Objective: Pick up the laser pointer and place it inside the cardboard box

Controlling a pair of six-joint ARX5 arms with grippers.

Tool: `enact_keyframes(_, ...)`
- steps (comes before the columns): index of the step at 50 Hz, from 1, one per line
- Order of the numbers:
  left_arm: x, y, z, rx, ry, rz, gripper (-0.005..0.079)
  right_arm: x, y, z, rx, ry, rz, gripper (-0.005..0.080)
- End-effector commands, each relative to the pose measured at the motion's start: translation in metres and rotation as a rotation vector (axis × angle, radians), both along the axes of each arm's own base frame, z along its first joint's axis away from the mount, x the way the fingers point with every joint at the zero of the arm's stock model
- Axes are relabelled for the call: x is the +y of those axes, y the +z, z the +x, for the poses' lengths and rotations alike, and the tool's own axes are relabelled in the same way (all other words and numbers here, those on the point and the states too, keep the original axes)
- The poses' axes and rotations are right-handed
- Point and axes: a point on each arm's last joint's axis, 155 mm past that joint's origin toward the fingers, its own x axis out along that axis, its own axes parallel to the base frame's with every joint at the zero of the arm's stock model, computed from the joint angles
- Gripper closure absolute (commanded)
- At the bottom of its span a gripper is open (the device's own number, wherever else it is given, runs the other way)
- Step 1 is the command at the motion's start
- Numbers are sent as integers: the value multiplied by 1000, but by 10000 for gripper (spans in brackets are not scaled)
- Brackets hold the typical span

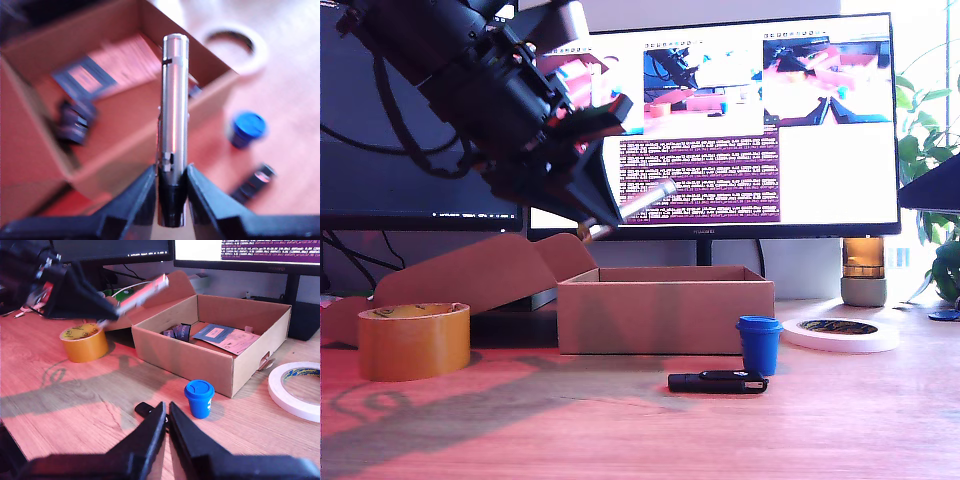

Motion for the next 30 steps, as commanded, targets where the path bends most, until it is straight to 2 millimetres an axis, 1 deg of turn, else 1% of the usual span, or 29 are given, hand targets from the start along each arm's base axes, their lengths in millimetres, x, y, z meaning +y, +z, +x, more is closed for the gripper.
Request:
enact_keyframes(1,2,7,6,-31,0,-6,635,1,-6,-1,1,5,-8,763)
enact_keyframes(11,2,27,22,-89,9,-23,634,1,-4,0,-5,5,-5,763)
enact_keyframes(17,-3,35,34,-112,11,-25,635,1,-3,0,-9,5,-3,763)
enact_keyframes(25,-15,40,51,-132,-3,-12,634,2,6,1,-40,5,13,763)
enact_keyframes(30,-23,37,61,-141,-16,6,634,2,7,1,-44,5,16,763)
